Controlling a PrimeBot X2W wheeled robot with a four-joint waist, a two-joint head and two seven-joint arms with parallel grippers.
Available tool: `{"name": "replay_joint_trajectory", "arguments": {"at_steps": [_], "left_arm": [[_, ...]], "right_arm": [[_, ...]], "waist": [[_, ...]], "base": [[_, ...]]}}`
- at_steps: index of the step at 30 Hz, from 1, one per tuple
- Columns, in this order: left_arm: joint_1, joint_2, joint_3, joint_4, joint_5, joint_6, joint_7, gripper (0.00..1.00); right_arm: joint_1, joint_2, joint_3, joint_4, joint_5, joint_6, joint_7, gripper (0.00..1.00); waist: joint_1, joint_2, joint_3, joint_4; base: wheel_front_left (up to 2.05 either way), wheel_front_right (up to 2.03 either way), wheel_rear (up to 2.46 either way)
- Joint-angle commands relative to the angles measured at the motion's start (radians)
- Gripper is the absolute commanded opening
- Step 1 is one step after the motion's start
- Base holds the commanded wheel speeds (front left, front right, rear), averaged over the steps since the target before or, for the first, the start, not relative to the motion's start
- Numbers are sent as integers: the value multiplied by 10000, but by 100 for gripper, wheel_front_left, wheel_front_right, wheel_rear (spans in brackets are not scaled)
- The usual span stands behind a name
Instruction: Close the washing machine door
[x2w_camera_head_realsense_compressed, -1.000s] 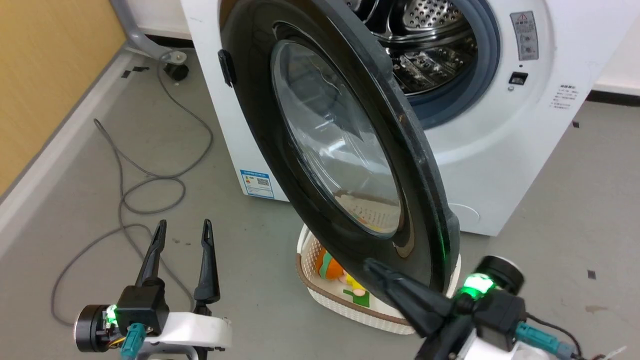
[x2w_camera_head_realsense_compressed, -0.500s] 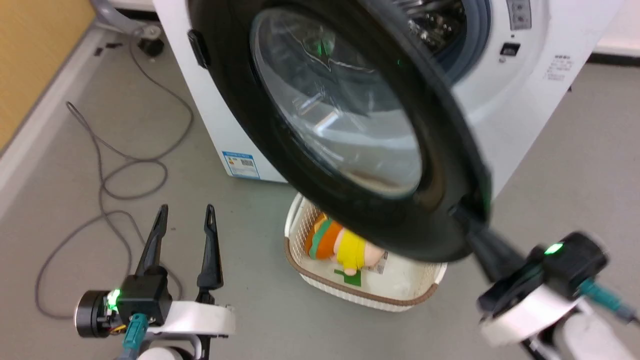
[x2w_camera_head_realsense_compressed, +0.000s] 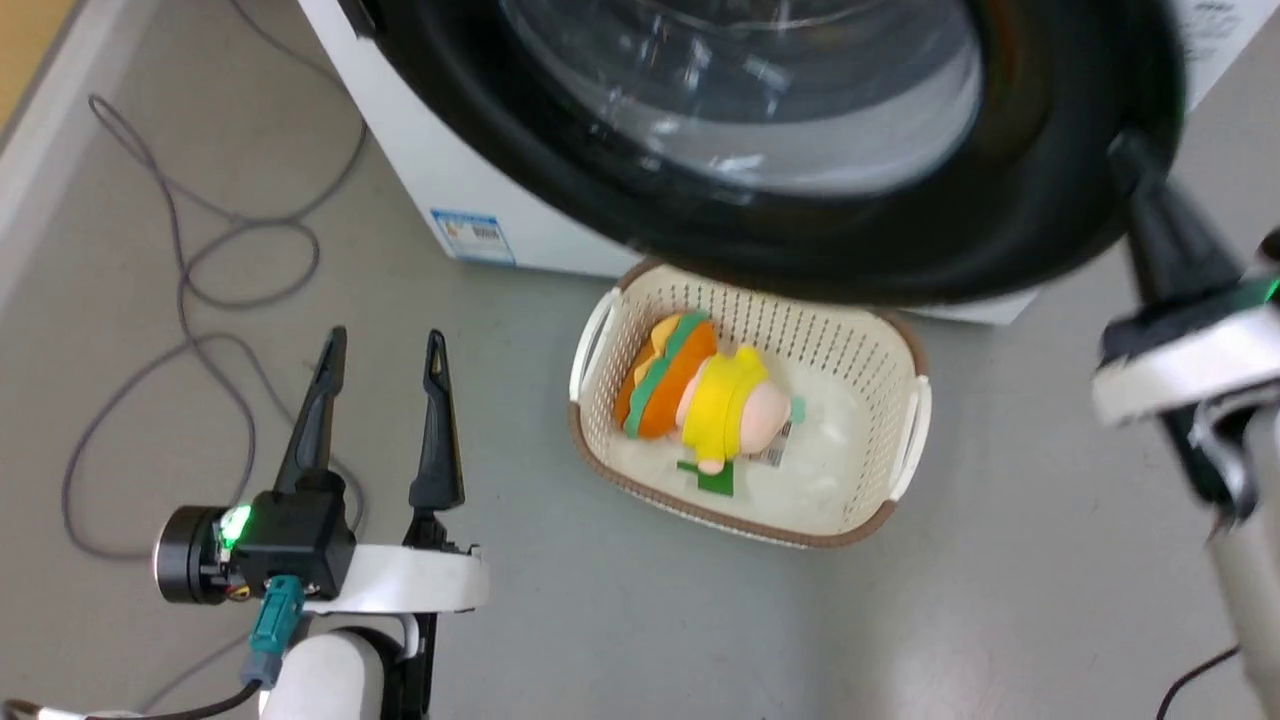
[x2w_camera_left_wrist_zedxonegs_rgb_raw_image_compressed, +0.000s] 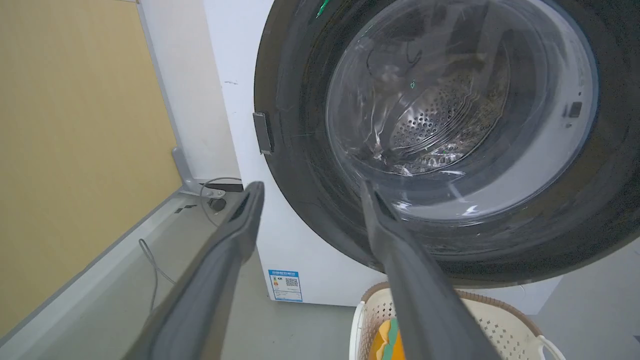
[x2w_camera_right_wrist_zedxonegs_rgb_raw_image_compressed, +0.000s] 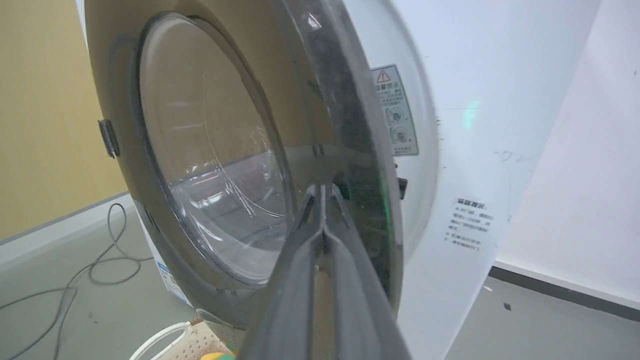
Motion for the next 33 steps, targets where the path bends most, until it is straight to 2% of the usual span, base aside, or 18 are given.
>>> {"name": "replay_joint_trajectory", "arguments": {"at_steps": [1,10,16,22,28,31,33], "left_arm": [[-211,-7,-33,-68,-28,67,-43,100],[-451,-12,-185,-78,-162,233,-43,100],[-535,-13,-204,-116,-251,373,-43,100],[-490,-13,-263,-128,-329,481,-43,100],[-284,-14,-215,30,-340,556,-43,100],[-125,-14,-84,117,-262,551,-44,100],[-26,-14,10,149,-184,527,-44,100]], "right_arm": [[-640,-183,-138,453,-125,-17,-44,0],[-2825,-453,-129,3012,-456,-17,-44,0],[-4012,-273,-308,4597,-613,-17,-42,0],[-4557,76,-717,5306,-942,-17,-42,0],[-4218,532,-1250,5169,-1536,-17,-43,0],[-3714,717,-1515,4300,-1718,-17,-43,0],[-3247,831,-1754,3259,-1807,-17,-43,0]], "waist": [[-1,0,330,121],[-1,0,744,254],[-1,0,838,229],[-1,0,819,177],[-1,0,419,41],[-1,0,90,-95],[-1,0,-142,-188]], "base": [[0,0,0],[0,0,0],[0,0,0],[0,0,0],[0,0,0],[0,0,0],[0,0,0]]}}
